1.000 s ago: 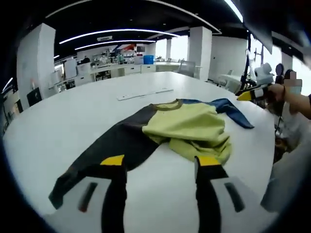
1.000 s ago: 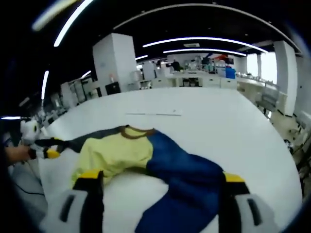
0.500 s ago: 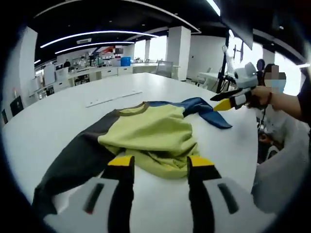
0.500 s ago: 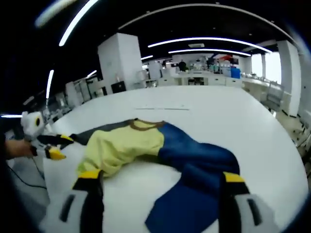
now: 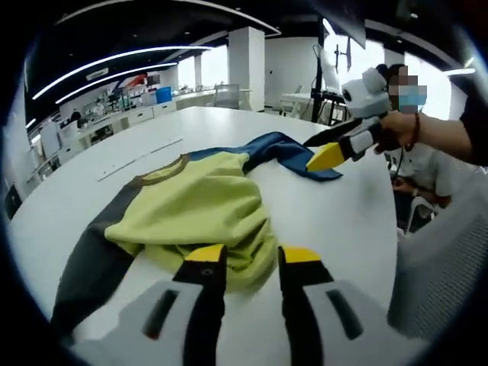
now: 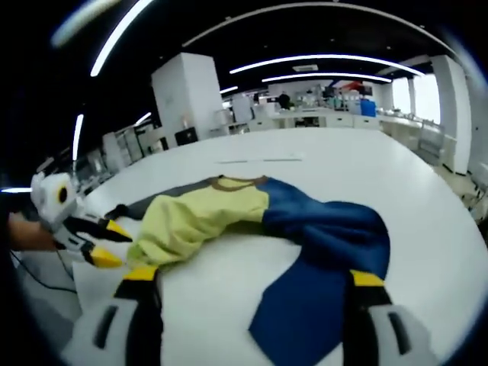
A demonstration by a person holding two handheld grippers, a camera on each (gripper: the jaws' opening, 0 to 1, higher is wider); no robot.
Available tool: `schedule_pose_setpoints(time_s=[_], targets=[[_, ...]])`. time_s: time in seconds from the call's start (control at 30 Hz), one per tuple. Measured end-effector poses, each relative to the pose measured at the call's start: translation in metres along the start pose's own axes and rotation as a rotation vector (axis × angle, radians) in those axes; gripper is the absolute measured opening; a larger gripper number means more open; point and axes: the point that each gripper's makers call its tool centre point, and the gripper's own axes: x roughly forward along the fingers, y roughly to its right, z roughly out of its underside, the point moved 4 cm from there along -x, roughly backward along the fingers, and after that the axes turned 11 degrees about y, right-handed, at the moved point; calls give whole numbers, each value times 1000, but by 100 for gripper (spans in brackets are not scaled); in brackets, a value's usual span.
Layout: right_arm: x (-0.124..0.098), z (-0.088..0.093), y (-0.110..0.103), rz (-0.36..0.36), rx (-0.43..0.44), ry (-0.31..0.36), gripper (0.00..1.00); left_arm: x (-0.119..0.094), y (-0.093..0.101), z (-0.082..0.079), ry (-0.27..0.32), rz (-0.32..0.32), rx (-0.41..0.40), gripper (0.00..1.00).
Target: Fold the garment on the visible template until the final outline fits inside the template.
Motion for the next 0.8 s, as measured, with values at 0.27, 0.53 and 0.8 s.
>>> schedule_pose_setpoints(time_s=[0.27,0.53,0.8], targets=[[-3,4,-4,2,-12,10,100,15,5,12,-58,5,48,20],[-3,5,-7,4,1,13,100,23,6,17,-79,-11,91,15],[-6,7,-7,21,10,14,100,24,3,17,-84,-28,155,8]])
